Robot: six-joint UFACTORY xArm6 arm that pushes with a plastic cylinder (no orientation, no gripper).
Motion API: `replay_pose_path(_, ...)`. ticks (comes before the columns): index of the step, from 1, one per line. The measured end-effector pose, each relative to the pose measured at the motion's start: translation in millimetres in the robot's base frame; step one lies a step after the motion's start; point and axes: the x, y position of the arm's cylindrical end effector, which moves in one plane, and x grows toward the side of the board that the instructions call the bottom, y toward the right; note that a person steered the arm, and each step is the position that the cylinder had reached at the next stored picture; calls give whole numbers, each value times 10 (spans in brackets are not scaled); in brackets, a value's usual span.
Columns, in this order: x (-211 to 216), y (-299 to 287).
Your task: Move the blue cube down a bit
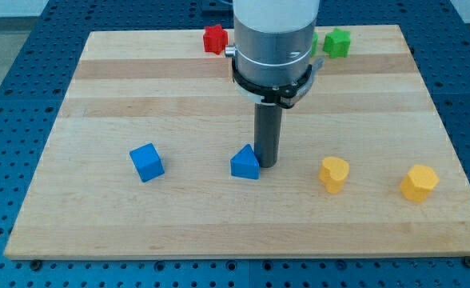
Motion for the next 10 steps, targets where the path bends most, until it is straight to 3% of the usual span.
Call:
replay_pose_path(3, 51, -101)
replay_pose_path(4, -445, -140)
replay_pose_path(6, -391, -1316)
replay_pose_path(7, -260, -1040)
replay_pose_path(8, -91, -1167)
replay_pose_path(9, -349, -1212)
replay_pose_path(10, -244, -1719)
